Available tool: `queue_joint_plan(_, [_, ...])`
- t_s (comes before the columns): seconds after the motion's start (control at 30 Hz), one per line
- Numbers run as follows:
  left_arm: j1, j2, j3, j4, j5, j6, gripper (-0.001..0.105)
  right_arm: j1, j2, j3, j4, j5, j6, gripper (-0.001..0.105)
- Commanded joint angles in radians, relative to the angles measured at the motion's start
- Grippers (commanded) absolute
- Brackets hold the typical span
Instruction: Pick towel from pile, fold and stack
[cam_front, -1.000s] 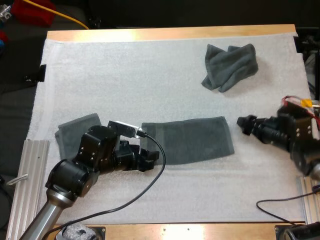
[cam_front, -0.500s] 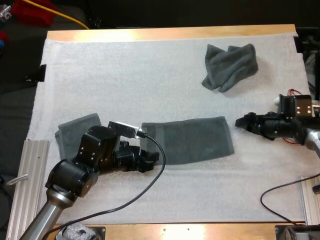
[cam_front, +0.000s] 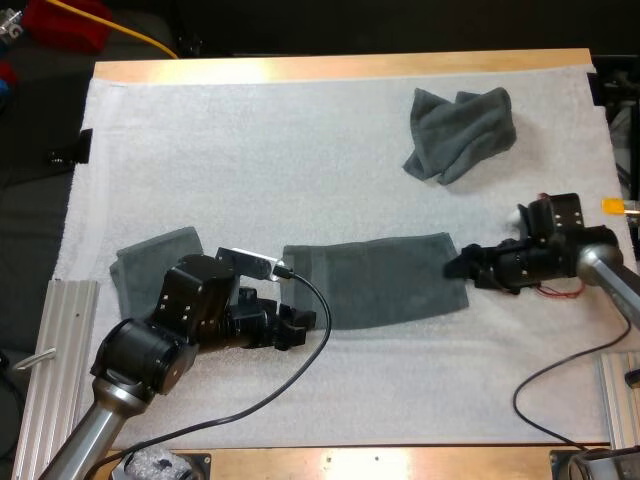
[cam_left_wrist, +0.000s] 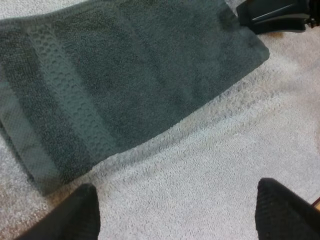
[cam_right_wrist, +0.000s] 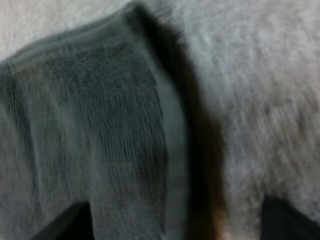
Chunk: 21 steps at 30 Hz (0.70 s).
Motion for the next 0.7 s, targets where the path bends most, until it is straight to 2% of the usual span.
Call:
queue_joint_plan(0.0, [-0.003, -0.007, -0.006, 0.002, 0.005, -0.001, 0.063, 0.022, 0.023, 0.001, -0.005, -0.010, 0.010, 0.069])
queue_joint_plan(0.17, [-0.003, -0.007, -0.006, 0.003, 0.005, -0.001, 0.063, 0.060, 0.054, 0.001, -0.048, -0.018, 0.078, 0.069])
queue_joint_plan(0.47, [-0.003, -0.007, -0.006, 0.003, 0.005, -0.001, 0.063, 0.122, 0.060, 0.001, -0.052, -0.036, 0.130, 0.068])
queue_joint_plan(0.53, [-0.003, -0.007, -0.006, 0.003, 0.005, -0.001, 0.063, 0.124, 0.060, 0.001, -0.052, -0.036, 0.157, 0.055])
queue_joint_plan(0.6, [-0.003, -0.007, -0.006, 0.003, 0.008, -0.001, 0.063, 0.124, 0.060, 0.001, -0.048, -0.034, 0.194, 0.033])
queue_joint_plan(0.67, [-0.003, -0.007, -0.006, 0.003, 0.029, -0.001, 0.063, 0.124, 0.060, 0.001, -0.040, -0.034, 0.200, 0.016])
